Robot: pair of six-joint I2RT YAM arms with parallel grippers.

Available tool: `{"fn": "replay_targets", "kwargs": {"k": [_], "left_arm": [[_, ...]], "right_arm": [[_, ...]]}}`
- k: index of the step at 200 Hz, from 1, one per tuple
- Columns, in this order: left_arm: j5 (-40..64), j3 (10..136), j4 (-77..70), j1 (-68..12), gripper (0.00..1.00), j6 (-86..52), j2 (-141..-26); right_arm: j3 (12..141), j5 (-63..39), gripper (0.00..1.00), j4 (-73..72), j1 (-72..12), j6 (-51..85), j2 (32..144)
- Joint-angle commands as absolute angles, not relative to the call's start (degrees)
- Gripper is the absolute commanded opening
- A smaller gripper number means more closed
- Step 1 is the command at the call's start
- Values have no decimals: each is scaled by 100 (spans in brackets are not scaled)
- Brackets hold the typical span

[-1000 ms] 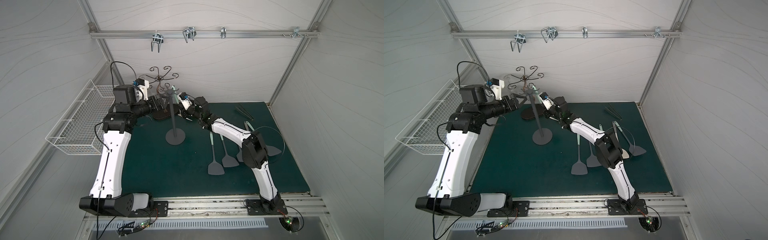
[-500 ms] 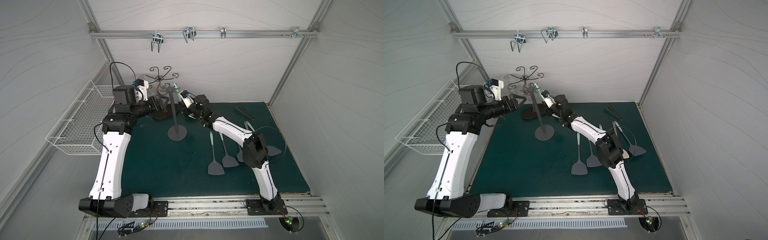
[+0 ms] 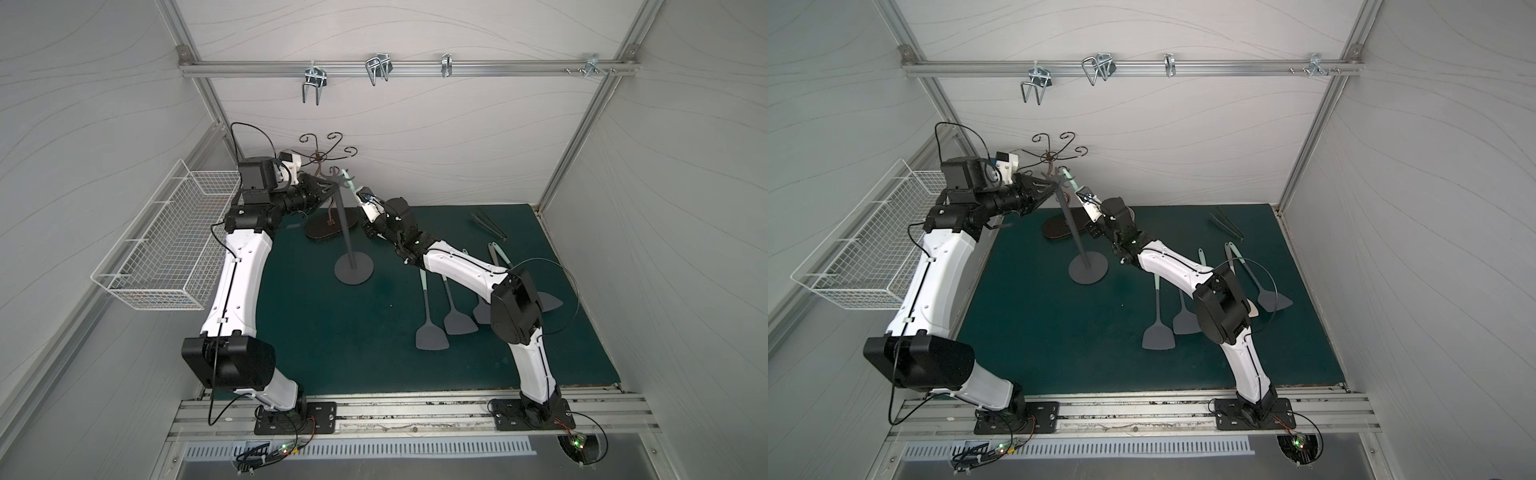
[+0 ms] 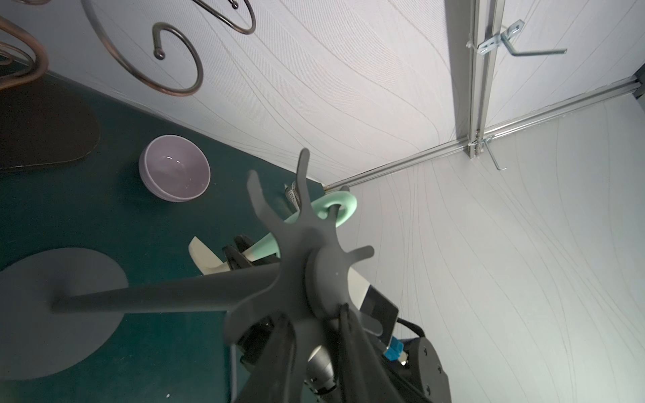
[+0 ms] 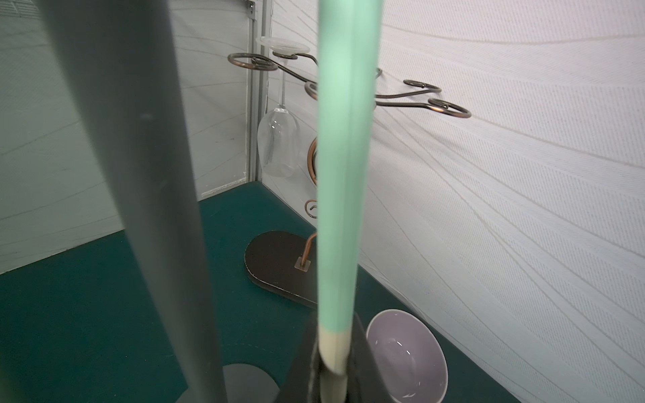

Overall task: Take the spatula off the kitchen utensil rack
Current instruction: Take off the spatula from the rack.

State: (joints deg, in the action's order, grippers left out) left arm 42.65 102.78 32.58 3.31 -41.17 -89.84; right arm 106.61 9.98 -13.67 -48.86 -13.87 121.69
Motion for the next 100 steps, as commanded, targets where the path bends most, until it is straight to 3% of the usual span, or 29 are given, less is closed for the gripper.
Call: {"fn": "replay_targets", "kwargs": {"k": [1,38,70,100], "left_arm": [[3993,10933,3390,437,0,-4005,-8951],[4179,10992,3955,788,0,-4056,-8761],[4868,10160,3346,973,0,-4431,-8447],[5927,9449,2314,984,0,-4783,-8379]], "right_arm": [[10656,1159,0,-1988,-4984,-1362,11553],[10292,1532,0,-2286,-4973,-1374,11203],[10222,1561,0,-2047,-4834,-999,11042],[10245,592,0,-1550,-4378,454,10993]]}}
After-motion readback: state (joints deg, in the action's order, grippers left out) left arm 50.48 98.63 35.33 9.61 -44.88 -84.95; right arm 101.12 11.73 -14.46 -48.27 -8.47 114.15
